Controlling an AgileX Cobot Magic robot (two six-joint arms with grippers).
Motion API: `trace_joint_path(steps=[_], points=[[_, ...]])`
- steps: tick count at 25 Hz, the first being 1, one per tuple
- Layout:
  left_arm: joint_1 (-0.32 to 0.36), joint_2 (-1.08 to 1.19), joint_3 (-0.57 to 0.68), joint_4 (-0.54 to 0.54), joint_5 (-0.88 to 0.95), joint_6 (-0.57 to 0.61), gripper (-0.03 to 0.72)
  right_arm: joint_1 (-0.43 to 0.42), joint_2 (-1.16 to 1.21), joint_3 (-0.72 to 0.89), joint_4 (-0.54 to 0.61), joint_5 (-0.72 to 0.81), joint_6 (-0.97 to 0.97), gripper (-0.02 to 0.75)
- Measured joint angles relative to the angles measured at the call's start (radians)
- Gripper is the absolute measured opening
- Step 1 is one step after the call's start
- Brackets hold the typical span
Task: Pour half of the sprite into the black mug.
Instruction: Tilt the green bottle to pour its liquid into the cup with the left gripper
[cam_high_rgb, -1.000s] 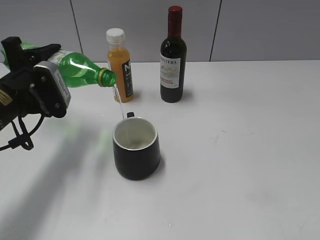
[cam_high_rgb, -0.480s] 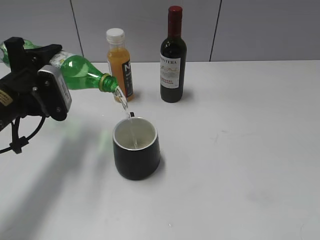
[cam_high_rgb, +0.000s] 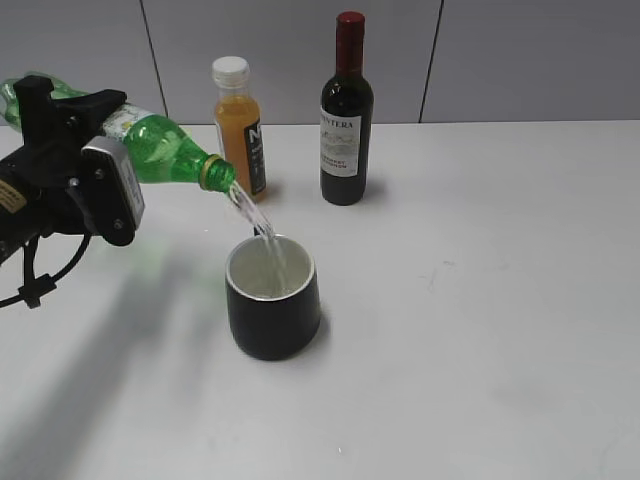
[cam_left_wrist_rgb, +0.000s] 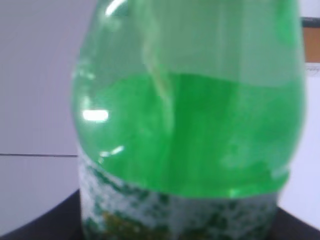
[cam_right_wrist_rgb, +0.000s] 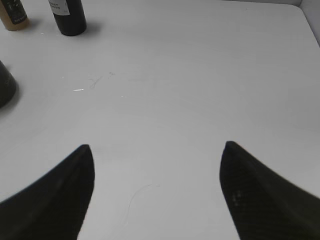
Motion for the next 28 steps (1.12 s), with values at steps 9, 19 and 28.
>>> trace_joint_path(steps=[9, 19, 28], points=[[0.000, 0.000, 0.000, -0.001, -0.006, 0.000, 0.421, 0.000, 0.000, 0.000, 0.000, 0.000, 0.000, 0.590], [0.000, 0.000, 0.000, -0.002, -0.009, 0.018, 0.421, 0.000, 0.000, 0.000, 0.000, 0.000, 0.000, 0.590], [0.000, 0.000, 0.000, -0.004, -0.015, 0.018, 0.421, 0.000, 0.000, 0.000, 0.000, 0.000, 0.000, 0.590]])
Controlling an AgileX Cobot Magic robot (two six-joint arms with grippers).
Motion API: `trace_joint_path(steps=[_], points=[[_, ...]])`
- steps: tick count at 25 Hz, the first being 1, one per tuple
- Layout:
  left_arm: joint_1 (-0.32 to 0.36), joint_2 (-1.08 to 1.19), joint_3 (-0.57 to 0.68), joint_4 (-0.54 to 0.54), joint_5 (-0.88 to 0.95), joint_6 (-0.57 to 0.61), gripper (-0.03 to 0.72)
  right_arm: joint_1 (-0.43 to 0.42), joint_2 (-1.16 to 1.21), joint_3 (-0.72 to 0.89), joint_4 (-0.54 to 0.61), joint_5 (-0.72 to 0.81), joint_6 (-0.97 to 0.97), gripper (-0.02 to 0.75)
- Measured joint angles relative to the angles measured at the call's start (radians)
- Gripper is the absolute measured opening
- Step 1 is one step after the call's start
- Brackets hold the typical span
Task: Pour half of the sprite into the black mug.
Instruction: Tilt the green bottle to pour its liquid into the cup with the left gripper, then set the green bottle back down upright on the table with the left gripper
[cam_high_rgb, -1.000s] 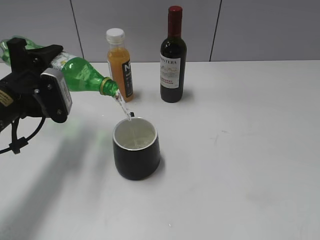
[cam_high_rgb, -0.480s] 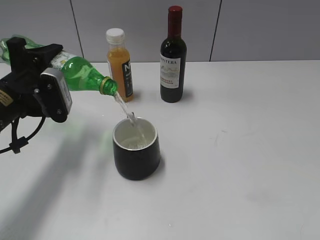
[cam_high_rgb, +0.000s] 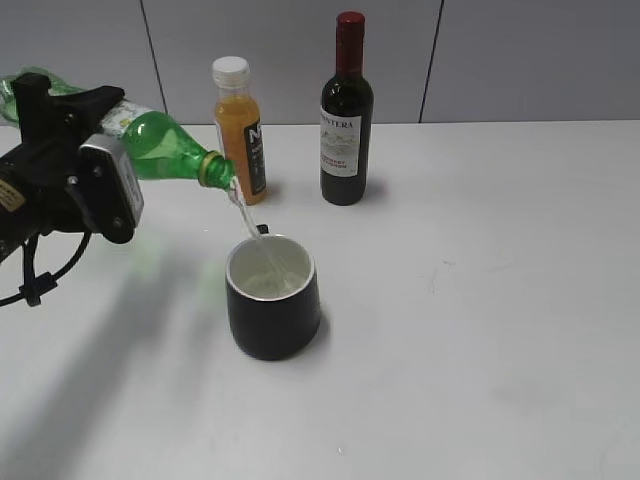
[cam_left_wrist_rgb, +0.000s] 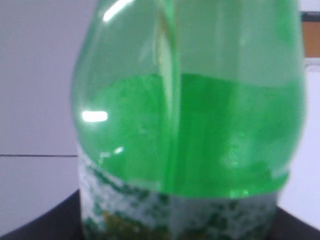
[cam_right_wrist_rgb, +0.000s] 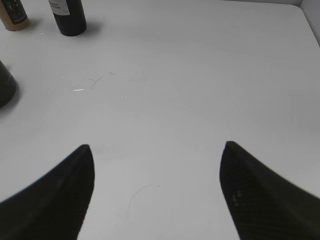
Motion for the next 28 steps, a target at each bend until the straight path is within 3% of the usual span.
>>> trace_joint_path(steps=[7, 14, 28], points=[[0.000, 0.000, 0.000, 0.000, 0.000, -0.153, 0.421, 0.000, 0.000, 0.000, 0.000, 0.000, 0.000, 0.590], [0.000, 0.000, 0.000, 0.006, 0.000, -0.402, 0.421, 0.000, 0.000, 0.000, 0.000, 0.000, 0.000, 0.590], [0.017, 0.000, 0.000, 0.021, 0.000, -1.412, 0.421, 0.000, 0.000, 0.000, 0.000, 0.000, 0.000, 0.590]])
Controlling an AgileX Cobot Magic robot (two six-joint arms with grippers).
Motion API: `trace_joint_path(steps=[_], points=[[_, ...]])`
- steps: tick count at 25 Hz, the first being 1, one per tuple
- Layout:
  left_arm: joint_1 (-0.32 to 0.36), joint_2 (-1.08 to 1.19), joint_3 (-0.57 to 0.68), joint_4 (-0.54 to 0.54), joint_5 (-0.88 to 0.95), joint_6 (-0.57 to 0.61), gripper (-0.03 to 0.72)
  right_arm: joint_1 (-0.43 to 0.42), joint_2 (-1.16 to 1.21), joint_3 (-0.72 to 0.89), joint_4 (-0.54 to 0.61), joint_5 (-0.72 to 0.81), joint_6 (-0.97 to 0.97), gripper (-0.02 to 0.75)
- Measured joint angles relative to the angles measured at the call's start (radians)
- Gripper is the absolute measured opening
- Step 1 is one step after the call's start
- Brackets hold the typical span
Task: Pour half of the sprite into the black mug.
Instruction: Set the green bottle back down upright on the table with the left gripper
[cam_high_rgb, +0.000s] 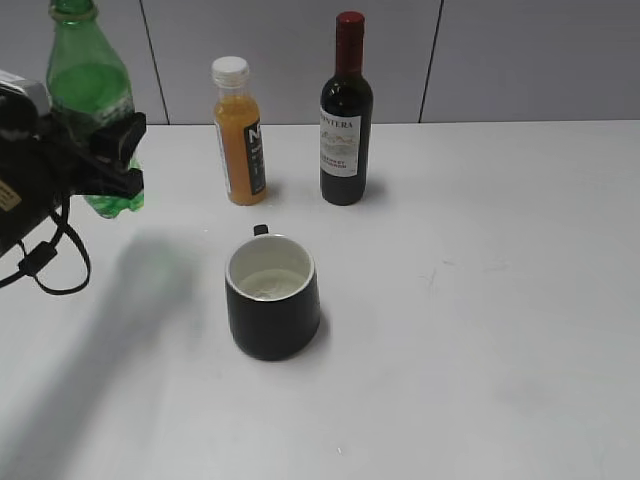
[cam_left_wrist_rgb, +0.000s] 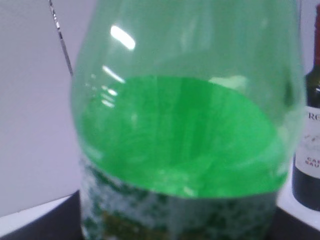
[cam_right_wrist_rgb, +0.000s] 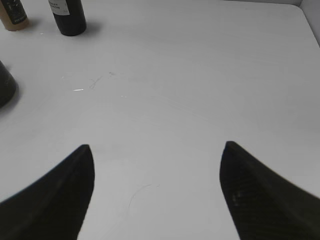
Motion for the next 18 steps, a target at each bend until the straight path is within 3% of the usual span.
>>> trace_joint_path(steps=[8, 18], points=[[0.072, 0.059, -0.087, -0.002, 0.033, -0.183, 0.421, 0.000, 0.000, 0.000, 0.000, 0.000, 0.000, 0.590], [0.082, 0.206, -0.249, -0.001, 0.084, -0.200, 0.421, 0.000, 0.000, 0.000, 0.000, 0.000, 0.000, 0.590]])
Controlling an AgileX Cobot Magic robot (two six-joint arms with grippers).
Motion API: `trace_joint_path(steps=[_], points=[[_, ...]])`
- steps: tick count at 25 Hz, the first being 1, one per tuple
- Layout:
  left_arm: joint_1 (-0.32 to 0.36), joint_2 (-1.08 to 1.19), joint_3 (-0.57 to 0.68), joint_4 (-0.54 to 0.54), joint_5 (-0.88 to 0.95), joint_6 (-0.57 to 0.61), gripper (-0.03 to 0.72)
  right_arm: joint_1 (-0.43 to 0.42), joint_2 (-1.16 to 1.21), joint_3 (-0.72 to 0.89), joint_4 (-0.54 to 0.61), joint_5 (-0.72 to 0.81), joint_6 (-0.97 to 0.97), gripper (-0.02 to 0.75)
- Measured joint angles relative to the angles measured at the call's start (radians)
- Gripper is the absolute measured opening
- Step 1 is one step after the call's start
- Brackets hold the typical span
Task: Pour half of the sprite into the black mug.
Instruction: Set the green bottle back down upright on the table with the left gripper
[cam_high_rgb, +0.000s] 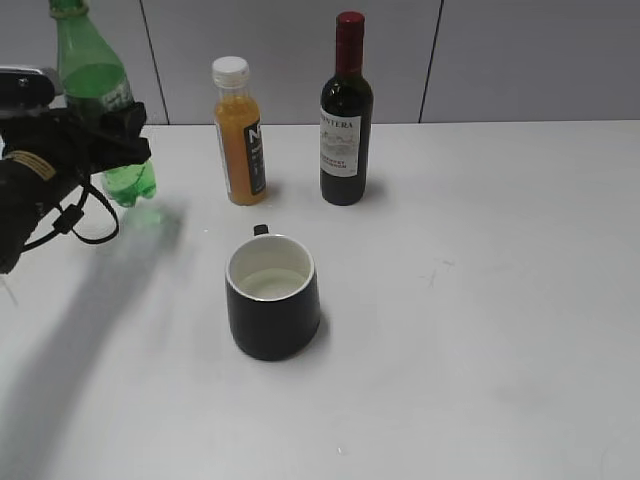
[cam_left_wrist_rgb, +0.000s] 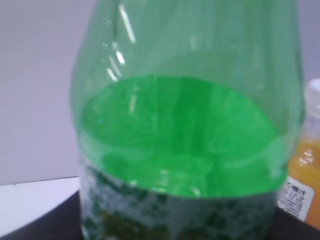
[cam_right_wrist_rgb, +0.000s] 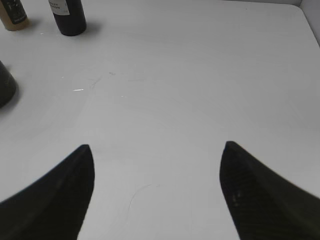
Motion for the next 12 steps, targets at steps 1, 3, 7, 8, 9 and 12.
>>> trace_joint_path(steps=[1, 3, 7, 8, 9, 12], points=[[0.000, 0.020, -0.010, 0.000, 0.001, 0.000, 0.421, 0.000, 0.000, 0.000, 0.000, 0.000, 0.000, 0.590], [0.000, 0.052, -0.021, -0.001, 0.006, -0.004, 0.421, 0.000, 0.000, 0.000, 0.000, 0.000, 0.000, 0.590], [0.000, 0.086, -0.024, -0.001, 0.008, -0.030, 0.421, 0.000, 0.000, 0.000, 0.000, 0.000, 0.000, 0.590], [0.000, 0.093, -0.024, -0.001, 0.008, -0.035, 0.421, 0.000, 0.000, 0.000, 0.000, 0.000, 0.000, 0.590], [0.000, 0.100, -0.026, -0.001, 0.001, -0.038, 0.421, 0.000, 0.000, 0.000, 0.000, 0.000, 0.000, 0.590], [0.000, 0.122, -0.028, -0.004, -0.040, -0.044, 0.421, 0.000, 0.000, 0.000, 0.000, 0.000, 0.000, 0.590]])
